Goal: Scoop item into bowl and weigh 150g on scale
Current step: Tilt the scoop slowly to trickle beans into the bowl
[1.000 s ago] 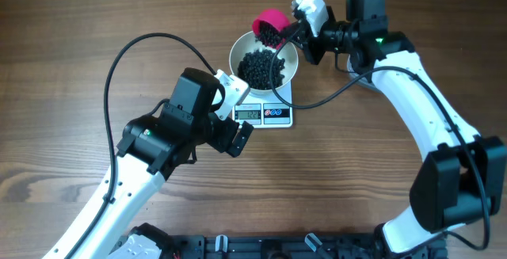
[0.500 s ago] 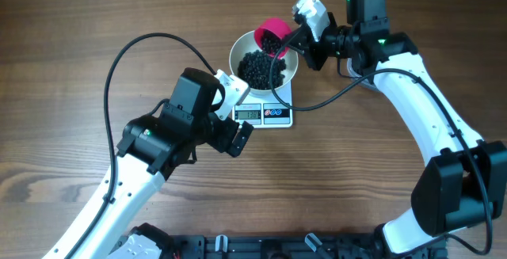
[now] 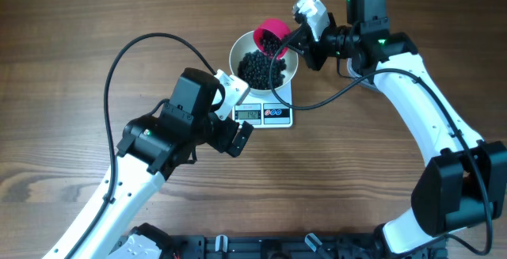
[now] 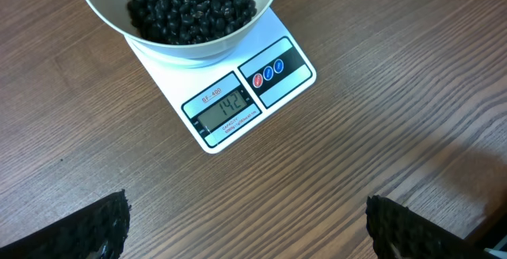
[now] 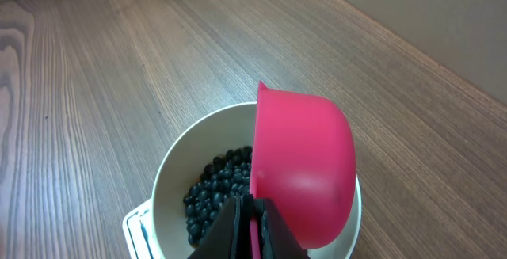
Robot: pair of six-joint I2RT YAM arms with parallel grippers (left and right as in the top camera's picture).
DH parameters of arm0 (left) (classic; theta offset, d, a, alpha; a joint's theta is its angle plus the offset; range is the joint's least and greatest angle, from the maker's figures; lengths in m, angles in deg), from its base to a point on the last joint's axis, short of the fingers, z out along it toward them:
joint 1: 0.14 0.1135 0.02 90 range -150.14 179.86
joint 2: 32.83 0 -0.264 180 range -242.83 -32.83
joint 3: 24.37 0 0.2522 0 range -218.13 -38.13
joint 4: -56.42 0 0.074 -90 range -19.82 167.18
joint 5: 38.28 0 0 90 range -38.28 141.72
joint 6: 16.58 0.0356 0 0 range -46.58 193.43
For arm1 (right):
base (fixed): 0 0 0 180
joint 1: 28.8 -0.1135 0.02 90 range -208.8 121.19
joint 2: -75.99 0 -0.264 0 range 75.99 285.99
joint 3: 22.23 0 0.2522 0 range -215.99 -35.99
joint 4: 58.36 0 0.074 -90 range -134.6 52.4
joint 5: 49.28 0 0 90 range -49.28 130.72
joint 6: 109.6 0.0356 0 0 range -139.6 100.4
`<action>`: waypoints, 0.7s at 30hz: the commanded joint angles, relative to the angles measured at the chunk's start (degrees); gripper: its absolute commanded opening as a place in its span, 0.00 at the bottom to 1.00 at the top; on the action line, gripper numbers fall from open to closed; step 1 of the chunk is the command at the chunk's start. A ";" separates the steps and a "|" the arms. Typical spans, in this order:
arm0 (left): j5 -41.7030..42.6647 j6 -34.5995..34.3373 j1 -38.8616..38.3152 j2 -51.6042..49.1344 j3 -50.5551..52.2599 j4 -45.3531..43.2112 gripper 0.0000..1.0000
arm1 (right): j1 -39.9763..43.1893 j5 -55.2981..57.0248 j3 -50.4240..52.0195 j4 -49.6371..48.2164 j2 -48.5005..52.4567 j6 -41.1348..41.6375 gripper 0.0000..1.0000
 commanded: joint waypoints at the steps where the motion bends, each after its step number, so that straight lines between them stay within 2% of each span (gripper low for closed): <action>1: 0.87 0.90 0.44 0.72 -0.50 -0.13 1.00 | -0.46 -3.96 -0.46 0.55 -1.92 -1.51 0.04; 2: 0.87 0.90 0.44 0.72 -0.50 -0.13 1.00 | -0.46 -8.09 -0.46 2.27 -1.92 -7.32 0.04; 3: 0.87 0.90 0.44 0.72 -0.50 -0.13 1.00 | -0.44 -7.85 -0.46 2.91 -1.92 -8.70 0.04; 5: 0.87 0.90 0.44 0.72 -0.50 -0.13 1.00 | -0.44 -2.93 -0.46 1.73 -1.92 -5.70 0.04; 7: 0.87 0.90 0.44 0.74 -0.50 -0.13 1.00 | -0.44 -2.60 -0.46 0.83 -1.92 -2.58 0.04; 21: 0.87 0.90 0.44 0.72 -0.50 -0.13 1.00 | -0.44 -2.56 -0.46 0.94 -1.92 -2.05 0.04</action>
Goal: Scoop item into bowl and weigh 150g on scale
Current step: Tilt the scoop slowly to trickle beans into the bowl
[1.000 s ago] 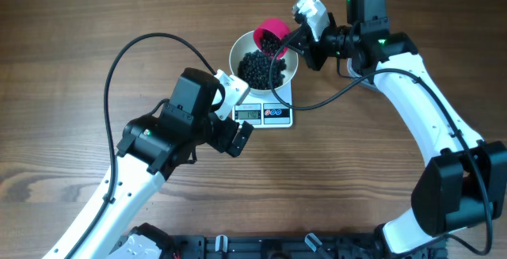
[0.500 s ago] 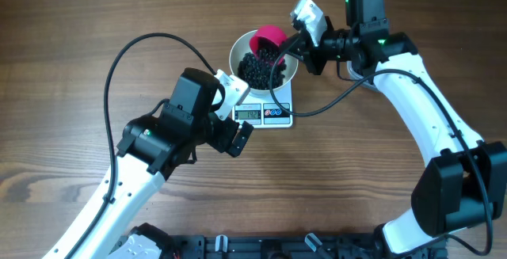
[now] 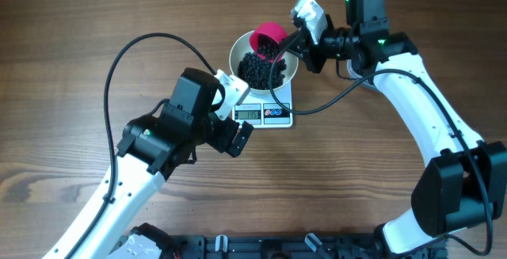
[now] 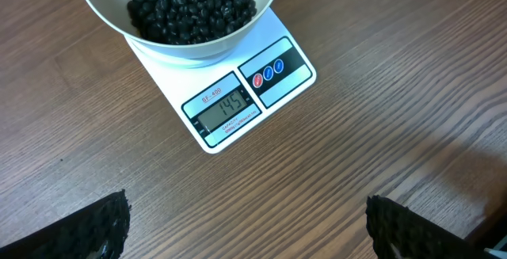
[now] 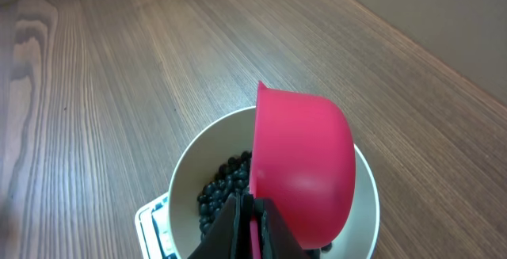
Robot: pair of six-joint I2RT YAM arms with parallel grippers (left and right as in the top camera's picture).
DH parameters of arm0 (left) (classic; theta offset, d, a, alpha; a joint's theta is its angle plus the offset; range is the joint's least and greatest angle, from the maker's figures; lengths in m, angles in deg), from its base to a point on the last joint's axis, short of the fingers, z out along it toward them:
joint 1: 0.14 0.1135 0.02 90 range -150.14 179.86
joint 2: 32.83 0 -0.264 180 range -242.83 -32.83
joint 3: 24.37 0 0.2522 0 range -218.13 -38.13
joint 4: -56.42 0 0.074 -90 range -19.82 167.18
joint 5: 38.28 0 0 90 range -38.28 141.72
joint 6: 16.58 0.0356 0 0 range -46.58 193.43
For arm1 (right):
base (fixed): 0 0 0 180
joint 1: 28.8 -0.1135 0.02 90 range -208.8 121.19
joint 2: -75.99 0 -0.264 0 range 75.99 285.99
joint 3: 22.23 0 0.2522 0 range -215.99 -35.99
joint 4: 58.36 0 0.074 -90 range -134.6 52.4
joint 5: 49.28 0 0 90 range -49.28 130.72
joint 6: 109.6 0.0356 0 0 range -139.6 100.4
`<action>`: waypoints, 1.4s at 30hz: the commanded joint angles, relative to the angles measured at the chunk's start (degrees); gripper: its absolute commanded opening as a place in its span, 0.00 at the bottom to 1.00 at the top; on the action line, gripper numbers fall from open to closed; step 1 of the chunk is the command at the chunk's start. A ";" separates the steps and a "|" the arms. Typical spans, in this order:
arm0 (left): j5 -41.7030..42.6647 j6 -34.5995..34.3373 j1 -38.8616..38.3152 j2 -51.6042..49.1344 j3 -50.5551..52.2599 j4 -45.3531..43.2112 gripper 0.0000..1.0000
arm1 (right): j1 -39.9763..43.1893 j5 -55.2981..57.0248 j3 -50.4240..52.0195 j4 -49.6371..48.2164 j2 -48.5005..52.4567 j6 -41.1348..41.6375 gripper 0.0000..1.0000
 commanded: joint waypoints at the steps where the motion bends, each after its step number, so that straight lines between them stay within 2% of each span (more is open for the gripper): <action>1: 0.87 0.92 0.44 0.72 -0.50 -0.15 1.00 | -0.28 0.15 -0.46 -0.31 -1.81 0.66 0.04; 8: 0.87 0.90 0.44 0.74 -0.50 -0.15 1.00 | -0.28 0.11 -0.46 -0.02 -1.81 0.48 0.04; 11: 0.87 0.90 0.44 0.72 -0.50 -0.15 1.00 | -0.28 -4.72 -0.46 5.16 -1.81 -10.64 0.04; 14: 0.87 0.90 0.44 0.72 -0.50 -0.15 1.00 | -0.28 2.73 -0.46 2.51 -1.81 -3.43 0.04; 17: 0.87 0.90 0.44 0.72 -0.50 -0.15 1.00 | -0.28 2.71 -0.46 1.77 -1.81 -2.47 0.04; 42: 0.87 0.90 0.44 0.74 -0.50 -0.15 1.00 | -0.28 2.73 -0.46 1.57 -1.81 -2.34 0.04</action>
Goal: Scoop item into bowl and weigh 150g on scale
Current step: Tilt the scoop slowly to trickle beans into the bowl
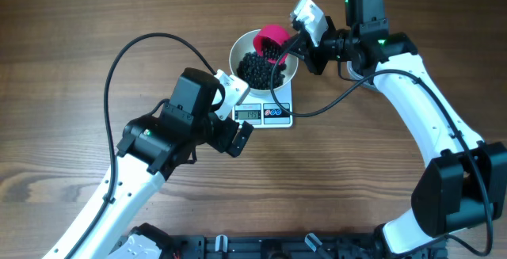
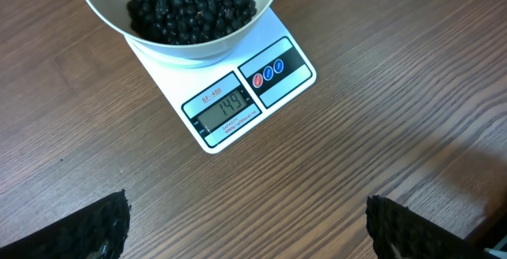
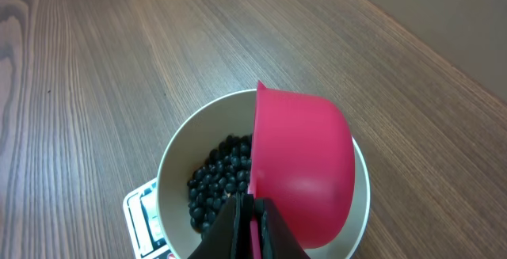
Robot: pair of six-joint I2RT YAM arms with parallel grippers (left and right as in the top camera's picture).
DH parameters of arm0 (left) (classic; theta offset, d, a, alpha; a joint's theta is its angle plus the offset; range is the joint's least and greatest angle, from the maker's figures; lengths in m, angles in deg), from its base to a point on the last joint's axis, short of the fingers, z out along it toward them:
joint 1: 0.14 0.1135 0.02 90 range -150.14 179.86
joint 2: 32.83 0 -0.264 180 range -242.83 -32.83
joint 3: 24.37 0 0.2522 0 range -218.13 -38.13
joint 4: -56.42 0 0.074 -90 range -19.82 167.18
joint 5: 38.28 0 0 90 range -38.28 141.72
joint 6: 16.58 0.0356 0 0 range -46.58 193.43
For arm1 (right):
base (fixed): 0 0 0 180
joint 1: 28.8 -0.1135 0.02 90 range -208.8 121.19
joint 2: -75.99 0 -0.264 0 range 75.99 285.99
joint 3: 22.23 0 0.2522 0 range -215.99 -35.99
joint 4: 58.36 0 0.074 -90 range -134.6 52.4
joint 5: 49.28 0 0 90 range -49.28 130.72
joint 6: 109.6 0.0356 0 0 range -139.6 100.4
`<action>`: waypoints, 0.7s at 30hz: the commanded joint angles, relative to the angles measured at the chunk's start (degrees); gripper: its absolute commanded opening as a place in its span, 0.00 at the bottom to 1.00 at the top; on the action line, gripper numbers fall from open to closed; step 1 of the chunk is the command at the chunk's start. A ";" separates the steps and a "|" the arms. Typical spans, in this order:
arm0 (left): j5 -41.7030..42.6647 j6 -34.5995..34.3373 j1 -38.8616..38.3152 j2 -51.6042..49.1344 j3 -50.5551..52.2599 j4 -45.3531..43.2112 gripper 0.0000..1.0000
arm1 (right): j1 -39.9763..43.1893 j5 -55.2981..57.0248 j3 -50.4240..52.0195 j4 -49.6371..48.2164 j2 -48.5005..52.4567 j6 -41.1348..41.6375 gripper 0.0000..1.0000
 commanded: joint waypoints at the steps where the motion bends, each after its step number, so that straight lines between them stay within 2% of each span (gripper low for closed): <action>1: 0.87 0.90 0.44 0.72 -0.50 -0.13 1.00 | -0.22 0.13 -0.46 -0.35 -1.73 0.44 0.05; 7: 0.87 0.90 0.44 0.72 -0.50 -0.13 1.00 | -0.22 0.09 -0.46 -0.26 -1.73 0.42 0.04; 10: 0.87 0.90 0.44 0.74 -0.50 -0.13 1.00 | -0.22 -3.41 -0.46 2.25 -1.73 -4.07 0.04; 13: 0.87 0.90 0.44 0.72 -0.50 -0.13 1.00 | -0.22 2.12 -0.46 1.33 -1.73 -0.44 0.04; 21: 0.87 0.90 0.44 0.74 -0.50 -0.13 1.00 | -0.22 2.05 -0.46 1.36 -1.73 -0.17 0.04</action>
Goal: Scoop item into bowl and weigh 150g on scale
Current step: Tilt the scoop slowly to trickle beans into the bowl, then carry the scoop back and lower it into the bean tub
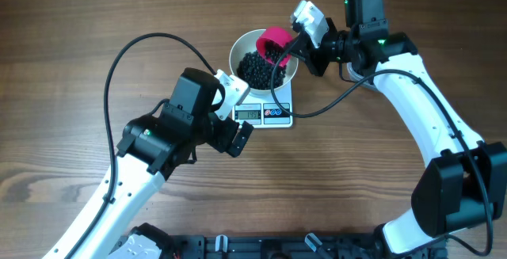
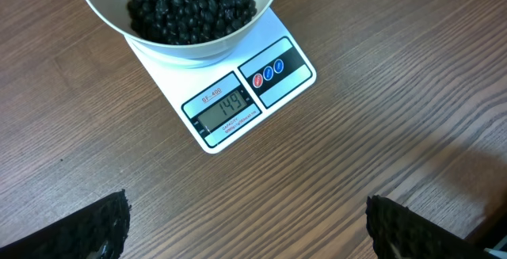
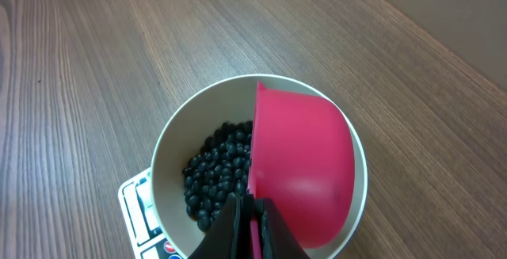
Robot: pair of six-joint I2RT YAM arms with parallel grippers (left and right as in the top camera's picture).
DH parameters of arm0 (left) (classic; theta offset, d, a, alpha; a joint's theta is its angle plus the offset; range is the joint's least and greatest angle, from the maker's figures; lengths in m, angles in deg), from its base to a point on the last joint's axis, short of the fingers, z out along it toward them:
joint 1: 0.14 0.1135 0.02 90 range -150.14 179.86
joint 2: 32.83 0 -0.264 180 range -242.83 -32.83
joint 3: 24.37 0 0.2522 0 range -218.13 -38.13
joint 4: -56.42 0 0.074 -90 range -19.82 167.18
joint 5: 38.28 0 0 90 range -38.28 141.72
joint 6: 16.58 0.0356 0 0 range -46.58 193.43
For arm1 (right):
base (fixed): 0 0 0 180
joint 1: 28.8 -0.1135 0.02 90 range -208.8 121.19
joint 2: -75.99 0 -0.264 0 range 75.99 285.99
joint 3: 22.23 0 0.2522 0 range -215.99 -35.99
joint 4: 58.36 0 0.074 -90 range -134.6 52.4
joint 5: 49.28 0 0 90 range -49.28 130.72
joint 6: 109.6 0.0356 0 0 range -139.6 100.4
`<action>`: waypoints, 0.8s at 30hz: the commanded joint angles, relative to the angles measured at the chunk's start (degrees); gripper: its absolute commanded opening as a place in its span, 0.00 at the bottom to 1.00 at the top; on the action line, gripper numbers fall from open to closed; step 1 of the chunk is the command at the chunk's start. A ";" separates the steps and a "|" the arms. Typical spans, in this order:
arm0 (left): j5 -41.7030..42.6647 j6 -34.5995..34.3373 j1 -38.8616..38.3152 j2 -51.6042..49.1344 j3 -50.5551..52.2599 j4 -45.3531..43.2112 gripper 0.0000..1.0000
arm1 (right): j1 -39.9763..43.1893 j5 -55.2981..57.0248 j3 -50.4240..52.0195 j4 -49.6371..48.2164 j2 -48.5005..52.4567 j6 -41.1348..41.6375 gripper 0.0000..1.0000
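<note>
A white bowl (image 1: 238, 53) heaped with black beans (image 2: 190, 1) stands on a white digital scale (image 2: 269, 81) whose display (image 2: 230, 106) reads 144. My right gripper (image 3: 252, 235) is shut on the handle of a pink scoop (image 3: 301, 172), which is tipped on its side over the bowl's right half. The scoop (image 1: 274, 40) shows at the bowl's far right rim in the overhead view. My left gripper (image 2: 247, 227) hovers open over bare wood in front of the scale, holding nothing.
The wooden table (image 1: 380, 180) surrounds the scale. A black cable (image 1: 127, 49) loops over the table left of the bowl. The left arm (image 1: 170, 128) sits just in front of the scale and the right arm (image 1: 412, 93) reaches in from the right.
The pink scoop has come a little lower and further over the bowl. The scale still reads 144. The left gripper has not moved.
The scoop was tipped over the bowl with the scale at 142. The reading then stood at 145, and later at 144, with the scoop staying tipped above the beans. It now sits lower in the bowl, display at 144. The left arm stayed still throughout.
</note>
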 commanded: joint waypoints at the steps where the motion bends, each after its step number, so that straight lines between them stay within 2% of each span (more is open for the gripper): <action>1: 0.87 0.90 0.42 0.72 -0.50 -0.13 1.00 | -0.22 0.13 -0.46 -0.37 -1.70 0.72 0.04; 21: 0.87 0.90 0.42 0.72 -0.50 -0.13 1.00 | -0.22 0.11 -0.46 -0.61 -1.70 0.90 0.04; 22: 0.87 0.90 0.42 0.72 -0.50 -0.13 1.00 | -0.22 -0.11 -0.46 -0.66 -1.70 1.36 0.04; 24: 0.87 0.90 0.42 0.72 -0.50 -0.13 1.00 | -0.07 -0.13 -0.46 -2.58 -1.70 7.85 0.04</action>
